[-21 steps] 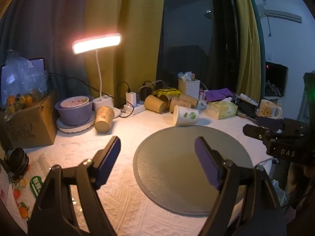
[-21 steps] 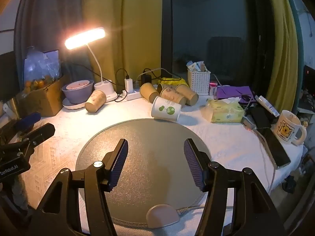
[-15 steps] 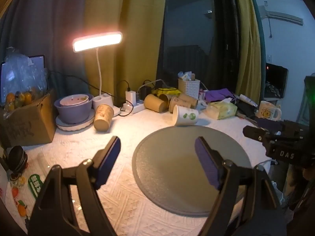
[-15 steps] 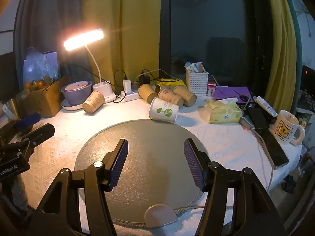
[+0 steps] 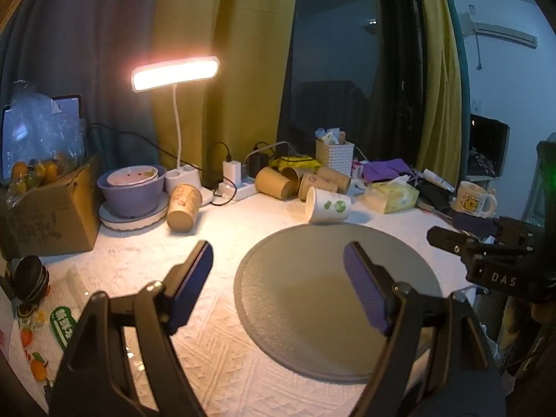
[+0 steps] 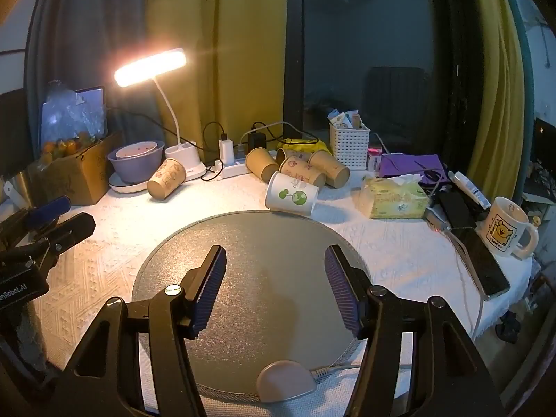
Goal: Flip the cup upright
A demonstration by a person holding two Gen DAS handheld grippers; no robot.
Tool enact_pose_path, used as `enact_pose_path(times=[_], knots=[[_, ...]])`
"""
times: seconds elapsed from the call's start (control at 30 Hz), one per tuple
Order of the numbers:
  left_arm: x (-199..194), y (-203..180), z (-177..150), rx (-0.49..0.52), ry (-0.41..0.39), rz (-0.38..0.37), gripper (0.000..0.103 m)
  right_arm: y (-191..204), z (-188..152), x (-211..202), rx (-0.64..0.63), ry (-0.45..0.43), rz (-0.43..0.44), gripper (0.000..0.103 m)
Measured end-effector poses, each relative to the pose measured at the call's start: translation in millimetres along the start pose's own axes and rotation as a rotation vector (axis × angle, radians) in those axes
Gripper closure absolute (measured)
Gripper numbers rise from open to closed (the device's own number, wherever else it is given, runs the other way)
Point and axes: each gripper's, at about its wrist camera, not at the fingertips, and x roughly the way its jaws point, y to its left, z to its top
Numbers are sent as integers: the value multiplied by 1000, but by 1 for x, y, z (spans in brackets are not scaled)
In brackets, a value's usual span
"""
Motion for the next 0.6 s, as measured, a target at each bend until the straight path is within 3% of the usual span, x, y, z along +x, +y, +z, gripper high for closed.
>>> enact_pose_path(times=[0.6], knots=[[1,-1,1,3,4,-2,24,-2,-1,0,1,0,0,41]])
